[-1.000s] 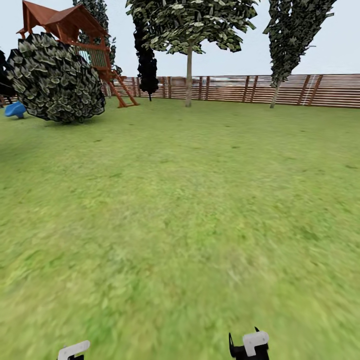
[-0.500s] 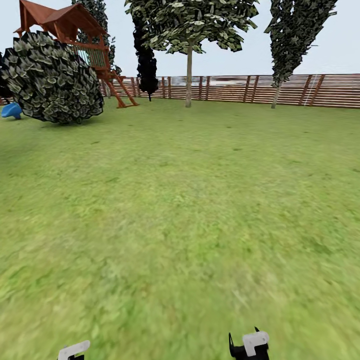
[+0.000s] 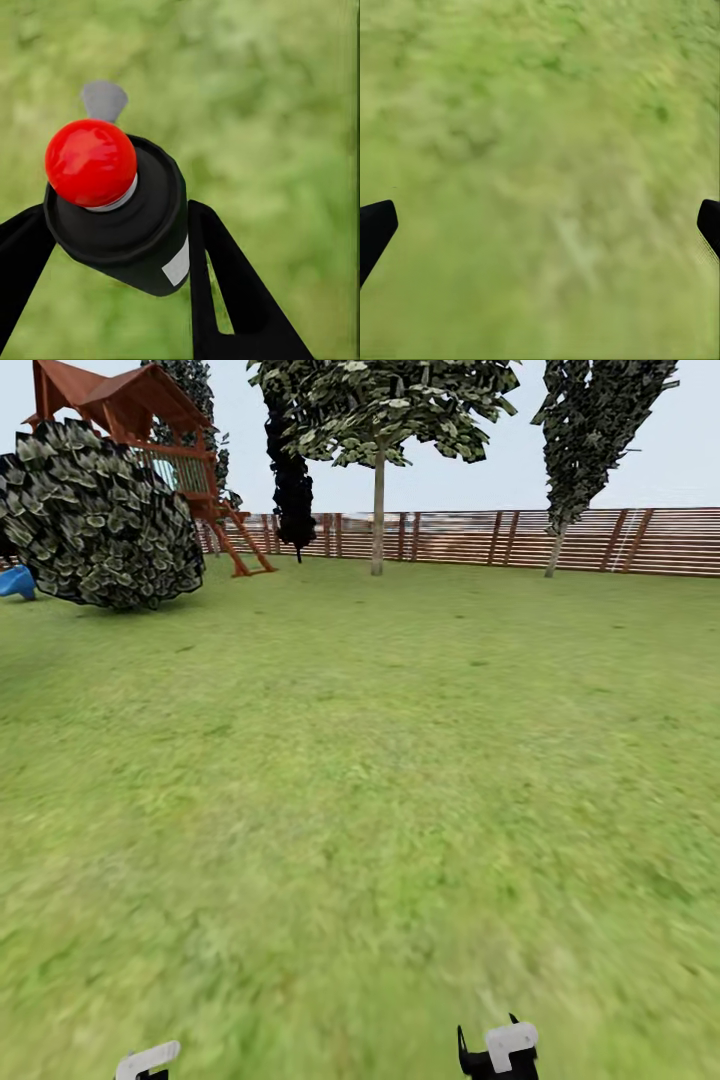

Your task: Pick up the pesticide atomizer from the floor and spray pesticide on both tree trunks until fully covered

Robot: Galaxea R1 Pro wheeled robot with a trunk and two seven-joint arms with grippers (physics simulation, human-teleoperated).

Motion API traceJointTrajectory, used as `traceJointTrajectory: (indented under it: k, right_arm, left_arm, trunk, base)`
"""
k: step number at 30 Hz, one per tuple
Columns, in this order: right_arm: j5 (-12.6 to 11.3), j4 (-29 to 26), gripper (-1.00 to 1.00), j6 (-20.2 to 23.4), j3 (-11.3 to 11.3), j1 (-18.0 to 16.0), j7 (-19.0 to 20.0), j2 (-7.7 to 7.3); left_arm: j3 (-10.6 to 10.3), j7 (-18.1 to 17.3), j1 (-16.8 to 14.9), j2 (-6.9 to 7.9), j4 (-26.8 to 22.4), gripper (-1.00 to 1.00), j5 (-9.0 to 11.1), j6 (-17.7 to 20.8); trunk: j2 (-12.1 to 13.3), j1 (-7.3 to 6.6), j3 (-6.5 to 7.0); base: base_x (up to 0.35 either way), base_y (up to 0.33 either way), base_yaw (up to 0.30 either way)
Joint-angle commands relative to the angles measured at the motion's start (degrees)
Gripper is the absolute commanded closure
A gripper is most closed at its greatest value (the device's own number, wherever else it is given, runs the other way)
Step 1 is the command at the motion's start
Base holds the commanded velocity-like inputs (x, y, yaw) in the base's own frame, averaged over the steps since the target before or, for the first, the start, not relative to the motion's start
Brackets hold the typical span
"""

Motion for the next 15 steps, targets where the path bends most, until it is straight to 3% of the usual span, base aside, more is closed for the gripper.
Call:
traceJointTrajectory:
  k: [1,15]
  right_arm:
    - [0.0,0.0,-1.0,-0.01,0.0,0.0,0.02,0.0]
    - [0.0,0.0,-1.0,-0.02,0.0,0.0,0.02,0.0]
  left_arm:
    - [0.01,0.0,0.0,0.0,0.0,1.0,-0.01,0.0]
    - [0.01,-0.01,0.01,0.0,0.0,1.0,-0.01,-0.09]
  trunk:
    - [0.0,0.0,0.0]
    - [0.0,0.0,0.0]
  base:
    - [0.34,0.0,0.0]
    - [0.34,0.0,0.0]
